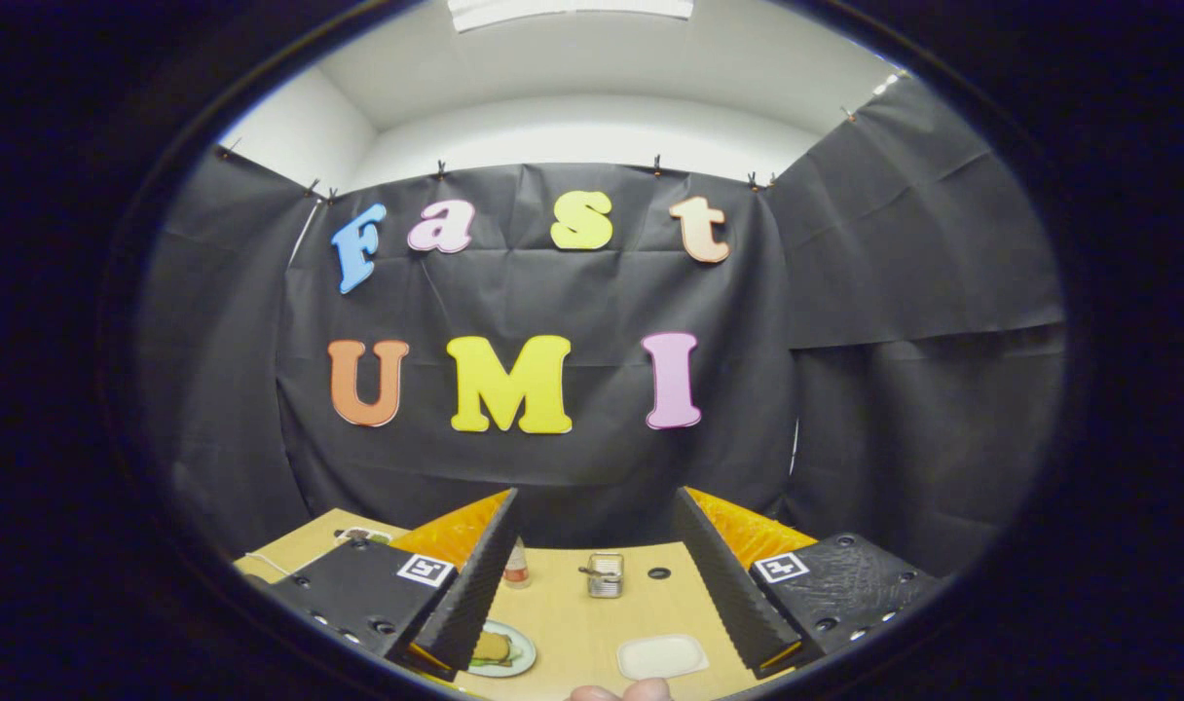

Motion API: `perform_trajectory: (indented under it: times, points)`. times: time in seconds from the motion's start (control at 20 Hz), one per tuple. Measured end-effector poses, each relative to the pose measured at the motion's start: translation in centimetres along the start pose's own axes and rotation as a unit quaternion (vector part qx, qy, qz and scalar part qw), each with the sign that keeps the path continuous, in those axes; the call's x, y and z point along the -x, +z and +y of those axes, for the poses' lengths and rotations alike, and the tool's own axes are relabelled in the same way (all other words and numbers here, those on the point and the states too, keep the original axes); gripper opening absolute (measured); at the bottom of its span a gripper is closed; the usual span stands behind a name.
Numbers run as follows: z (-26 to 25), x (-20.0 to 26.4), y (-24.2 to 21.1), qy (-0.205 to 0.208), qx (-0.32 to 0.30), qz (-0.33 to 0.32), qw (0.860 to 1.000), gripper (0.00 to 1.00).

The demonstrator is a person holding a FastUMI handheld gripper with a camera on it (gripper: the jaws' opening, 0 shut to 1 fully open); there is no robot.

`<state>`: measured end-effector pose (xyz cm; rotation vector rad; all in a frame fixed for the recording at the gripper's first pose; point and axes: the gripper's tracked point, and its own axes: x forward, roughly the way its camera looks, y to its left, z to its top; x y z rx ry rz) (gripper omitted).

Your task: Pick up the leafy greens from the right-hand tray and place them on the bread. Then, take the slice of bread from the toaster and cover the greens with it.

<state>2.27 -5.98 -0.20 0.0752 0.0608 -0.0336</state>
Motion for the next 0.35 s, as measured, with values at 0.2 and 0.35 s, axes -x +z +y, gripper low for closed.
perform_trajectory:
  times: [0.2, 0.35]
  points:
    - [1.5, 1.1, 0.7, 0.004, 0.009, -0.011, 1.000, 0.96]
    - [2.9, 1.7, 1.1, 0.008, 0.001, -0.015, 1.000, 0.96]
